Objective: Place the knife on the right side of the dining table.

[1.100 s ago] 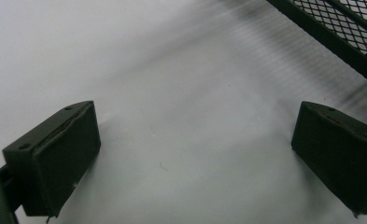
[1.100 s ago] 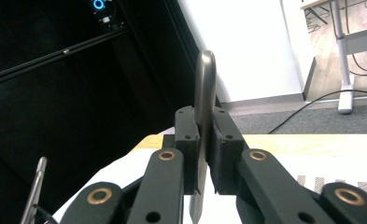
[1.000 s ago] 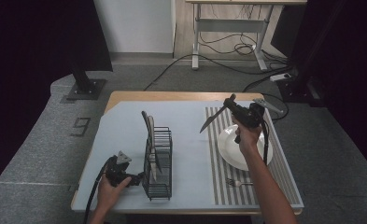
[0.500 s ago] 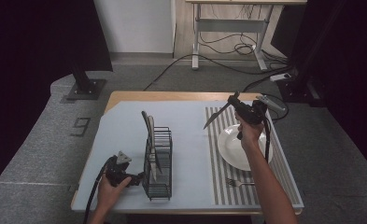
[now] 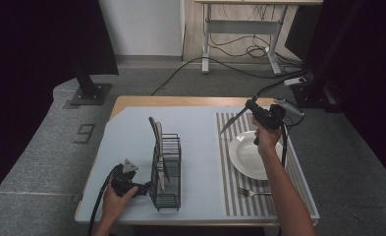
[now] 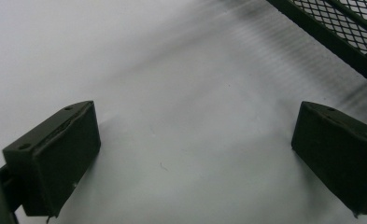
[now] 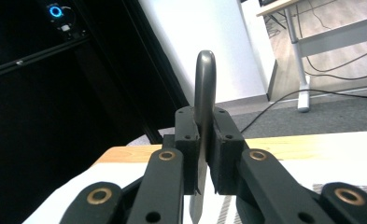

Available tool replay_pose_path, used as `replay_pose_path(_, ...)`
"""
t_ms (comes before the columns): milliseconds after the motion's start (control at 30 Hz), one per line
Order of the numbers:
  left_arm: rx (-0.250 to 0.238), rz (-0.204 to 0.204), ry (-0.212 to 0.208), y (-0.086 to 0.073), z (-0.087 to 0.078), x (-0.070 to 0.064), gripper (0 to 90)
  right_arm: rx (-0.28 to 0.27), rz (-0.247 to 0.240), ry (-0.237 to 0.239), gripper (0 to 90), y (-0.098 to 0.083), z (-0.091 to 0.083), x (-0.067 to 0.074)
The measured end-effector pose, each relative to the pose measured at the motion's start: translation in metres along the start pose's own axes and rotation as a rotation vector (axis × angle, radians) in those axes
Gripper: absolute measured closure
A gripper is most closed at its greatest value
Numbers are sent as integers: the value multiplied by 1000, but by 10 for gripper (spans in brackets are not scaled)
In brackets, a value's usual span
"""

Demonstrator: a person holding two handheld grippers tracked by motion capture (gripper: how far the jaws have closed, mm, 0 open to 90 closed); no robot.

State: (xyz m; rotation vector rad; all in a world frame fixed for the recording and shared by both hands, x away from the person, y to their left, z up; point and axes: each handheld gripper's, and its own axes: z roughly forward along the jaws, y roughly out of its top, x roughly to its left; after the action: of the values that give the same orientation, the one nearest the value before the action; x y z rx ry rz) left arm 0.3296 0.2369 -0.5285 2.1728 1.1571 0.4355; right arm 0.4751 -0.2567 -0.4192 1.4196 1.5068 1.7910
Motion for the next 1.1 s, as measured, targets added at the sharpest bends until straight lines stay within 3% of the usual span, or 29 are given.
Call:
replay_pose_path(633,0,0,0,0,0,0,6,-11,-6,-54,834,13,12,-12)
replay_pose_path(1100,0,0,-1,0,0,0,6,-18,29,-82,834,5,30,-25)
